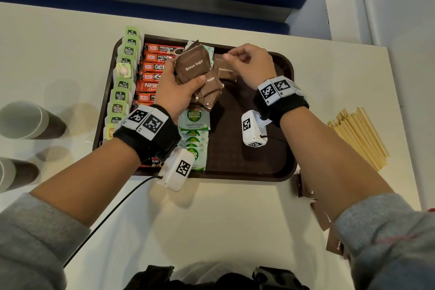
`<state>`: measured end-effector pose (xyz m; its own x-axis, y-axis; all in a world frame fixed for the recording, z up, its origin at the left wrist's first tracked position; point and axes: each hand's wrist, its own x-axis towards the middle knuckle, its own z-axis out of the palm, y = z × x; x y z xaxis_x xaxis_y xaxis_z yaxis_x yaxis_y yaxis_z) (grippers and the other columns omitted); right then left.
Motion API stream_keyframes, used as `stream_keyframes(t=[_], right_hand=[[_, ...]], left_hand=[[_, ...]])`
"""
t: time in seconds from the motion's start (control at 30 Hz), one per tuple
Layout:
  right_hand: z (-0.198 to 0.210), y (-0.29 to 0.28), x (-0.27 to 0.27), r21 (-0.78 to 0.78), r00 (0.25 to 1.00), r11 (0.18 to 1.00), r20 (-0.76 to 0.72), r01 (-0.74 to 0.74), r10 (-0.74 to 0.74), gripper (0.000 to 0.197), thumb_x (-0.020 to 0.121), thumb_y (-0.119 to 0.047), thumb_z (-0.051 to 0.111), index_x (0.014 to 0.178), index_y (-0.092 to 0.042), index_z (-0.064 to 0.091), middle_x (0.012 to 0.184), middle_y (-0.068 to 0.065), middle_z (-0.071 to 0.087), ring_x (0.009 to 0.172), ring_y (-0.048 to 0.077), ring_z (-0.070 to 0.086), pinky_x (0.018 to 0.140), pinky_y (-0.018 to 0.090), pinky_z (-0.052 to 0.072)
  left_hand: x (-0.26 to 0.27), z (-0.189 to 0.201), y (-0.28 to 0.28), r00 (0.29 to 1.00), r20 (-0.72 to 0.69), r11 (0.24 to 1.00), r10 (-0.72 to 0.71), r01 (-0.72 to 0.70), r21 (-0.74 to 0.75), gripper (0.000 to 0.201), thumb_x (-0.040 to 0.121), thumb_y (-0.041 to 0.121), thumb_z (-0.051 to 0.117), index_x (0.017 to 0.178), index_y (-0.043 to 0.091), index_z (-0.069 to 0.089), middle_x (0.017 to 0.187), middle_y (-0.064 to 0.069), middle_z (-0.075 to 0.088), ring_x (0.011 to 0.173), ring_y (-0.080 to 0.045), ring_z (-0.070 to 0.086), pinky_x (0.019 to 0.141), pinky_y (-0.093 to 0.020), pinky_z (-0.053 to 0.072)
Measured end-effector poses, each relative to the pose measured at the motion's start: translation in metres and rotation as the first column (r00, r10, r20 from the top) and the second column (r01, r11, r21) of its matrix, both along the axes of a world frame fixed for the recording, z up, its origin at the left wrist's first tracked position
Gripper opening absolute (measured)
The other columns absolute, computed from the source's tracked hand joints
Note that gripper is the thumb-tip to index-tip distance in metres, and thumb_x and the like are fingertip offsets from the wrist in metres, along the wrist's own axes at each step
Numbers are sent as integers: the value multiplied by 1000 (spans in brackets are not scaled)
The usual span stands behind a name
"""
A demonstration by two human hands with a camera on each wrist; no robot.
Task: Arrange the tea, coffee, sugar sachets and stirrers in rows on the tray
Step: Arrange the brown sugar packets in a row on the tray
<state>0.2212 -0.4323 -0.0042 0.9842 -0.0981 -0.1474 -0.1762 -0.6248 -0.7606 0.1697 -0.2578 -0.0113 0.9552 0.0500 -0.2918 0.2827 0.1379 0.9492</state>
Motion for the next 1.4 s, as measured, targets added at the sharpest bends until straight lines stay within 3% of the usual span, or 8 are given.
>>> stream_keyframes(t=[0.13,0.33,0.53,0.77,0.93,1.13,1.23,1.4], right_hand=[[16,16,-9,195,982,963,27,-187,185,27,76,-38,74,95,-20,67,83,-8,64,81,11,63,77,32,57],[24,23,-13,226,974,947,32,-227,226,36,65,-27,85,89,-17,60,80,-3,61,72,8,56,72,26,53],[22,22,-16,217,970,947,-8,-236,243,26,75,-20,78,96,-13,63,85,0,65,76,9,58,81,32,53],[20,16,-16,280,981,943,-23,-180,194,30,82,-10,71,110,-4,64,95,17,70,82,20,66,77,27,57],[12,-4,-10,292,999,956,22,-33,28,28,80,-10,72,108,-6,68,97,9,69,94,25,67,76,26,56],[-14,-26,-3,60,996,996,-69,64,-60,30,85,-18,66,115,-20,67,103,5,70,98,19,64,93,36,51],[-19,-21,-4,-10,989,1000,-145,-6,4,33,87,-17,65,119,-17,65,102,6,69,97,18,63,94,28,48],[-24,-15,-2,-55,984,997,-167,45,-53,33,84,-18,70,115,-11,67,91,2,66,84,10,60,84,18,46]], left_hand=[[-5,4,-2,1000,-16,1000,-26,26,-10,45,79,-2,70,115,15,48,104,-4,66,90,-14,66,83,-30,55],[-12,9,1,995,-27,996,-93,94,5,41,78,0,72,105,24,52,101,-3,67,90,-17,67,86,-36,55],[-17,12,4,993,-48,991,-109,112,69,51,58,36,81,103,34,57,108,-9,69,99,-27,68,90,-51,53],[-13,10,5,996,-53,995,-68,71,70,41,74,14,76,103,34,56,109,-8,68,101,-27,67,91,-50,53],[-7,6,11,998,-53,999,-26,28,32,47,77,6,73,118,22,54,115,-10,67,104,-24,66,94,-47,52],[-3,5,16,998,-69,999,-2,5,42,55,69,16,77,119,22,54,114,-7,67,104,-22,66,93,-44,53],[-1,2,15,999,-52,999,-5,7,49,50,79,4,72,123,16,52,109,-3,67,100,-18,66,90,-36,54],[-2,1,14,999,-42,998,-27,29,52,41,77,7,73,108,27,54,111,-6,67,103,-22,66,94,-44,52]])
